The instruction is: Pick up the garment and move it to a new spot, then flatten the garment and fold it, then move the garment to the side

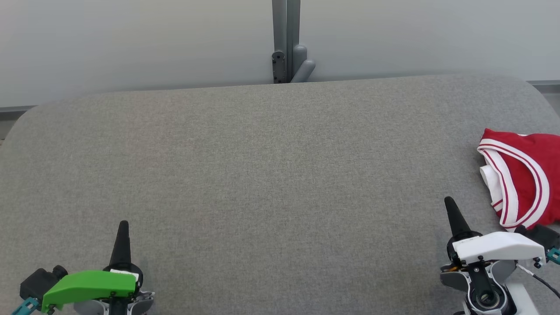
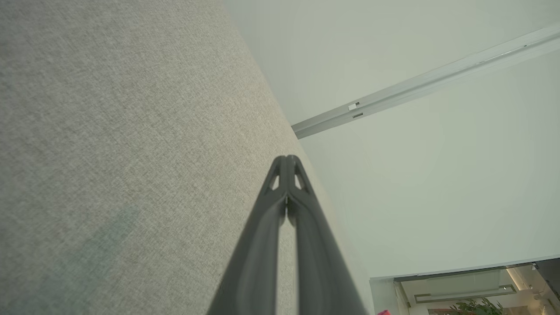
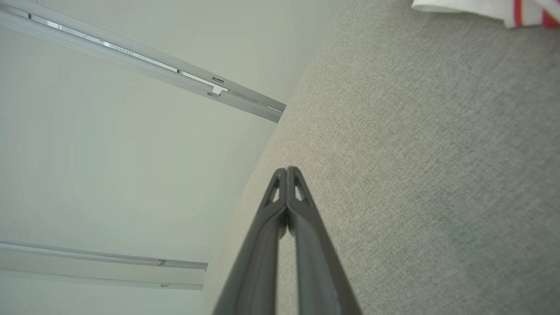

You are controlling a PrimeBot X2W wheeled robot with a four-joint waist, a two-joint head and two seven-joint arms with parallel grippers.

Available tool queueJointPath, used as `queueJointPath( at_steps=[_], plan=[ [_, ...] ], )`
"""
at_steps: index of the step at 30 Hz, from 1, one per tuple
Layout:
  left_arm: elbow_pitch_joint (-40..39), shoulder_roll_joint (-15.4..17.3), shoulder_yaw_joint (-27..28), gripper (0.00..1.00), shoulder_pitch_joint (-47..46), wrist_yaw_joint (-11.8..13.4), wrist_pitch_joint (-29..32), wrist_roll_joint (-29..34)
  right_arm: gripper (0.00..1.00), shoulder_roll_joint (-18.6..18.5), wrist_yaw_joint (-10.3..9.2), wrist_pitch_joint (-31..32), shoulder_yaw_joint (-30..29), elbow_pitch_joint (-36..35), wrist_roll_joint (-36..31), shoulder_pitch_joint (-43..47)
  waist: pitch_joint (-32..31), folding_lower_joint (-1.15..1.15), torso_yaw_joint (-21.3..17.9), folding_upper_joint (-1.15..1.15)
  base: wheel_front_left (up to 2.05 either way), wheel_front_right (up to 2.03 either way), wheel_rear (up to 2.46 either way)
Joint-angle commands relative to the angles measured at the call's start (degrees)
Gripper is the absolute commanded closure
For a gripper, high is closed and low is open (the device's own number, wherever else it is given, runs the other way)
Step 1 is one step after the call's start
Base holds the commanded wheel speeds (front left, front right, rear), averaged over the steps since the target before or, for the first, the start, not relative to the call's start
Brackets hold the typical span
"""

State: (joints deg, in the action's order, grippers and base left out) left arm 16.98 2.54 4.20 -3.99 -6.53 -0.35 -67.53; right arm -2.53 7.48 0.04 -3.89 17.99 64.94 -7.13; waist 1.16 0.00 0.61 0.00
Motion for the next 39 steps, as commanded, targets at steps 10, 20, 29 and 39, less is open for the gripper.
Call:
queueJointPath(
  at_steps=[10, 20, 29, 39],
  plan=[
    [-1.3, 0.4, 0.8, 1.0, -1.5, -0.5, 1.6, -6.2, 1.0, -0.4, 0.03, 1.8, -0.8, -1.5, 6.9, 0.2, -0.2, 0.0, -0.1, 0.0, 0.0, 0.0, 0.0],
    [-1.7, 0.4, 1.2, 1.0, -1.7, -0.7, 2.9, -10.9, 1.0, -0.4, 0.03, 3.1, -1.4, -2.0, 12.1, 0.3, -0.4, 0.0, -0.2, 0.0, 0.0, 0.0, 0.0],
    [-2.1, 0.4, 1.5, 1.0, -2.1, -0.7, 3.9, -14.9, 1.0, -0.4, 0.03, 4.3, -1.8, -2.5, 16.5, 0.4, -0.5, 0.0, -0.3, 0.0, 0.0, 0.0, 0.0],
    [-2.5, 0.5, 1.9, 1.0, -2.2, -0.9, 5.0, -18.7, 1.0, -0.5, 0.03, 5.3, -2.2, -2.9, 20.6, 0.5, -0.7, 0.0, -0.4, 0.0, 0.0, 0.0, 0.0]
  ],
)
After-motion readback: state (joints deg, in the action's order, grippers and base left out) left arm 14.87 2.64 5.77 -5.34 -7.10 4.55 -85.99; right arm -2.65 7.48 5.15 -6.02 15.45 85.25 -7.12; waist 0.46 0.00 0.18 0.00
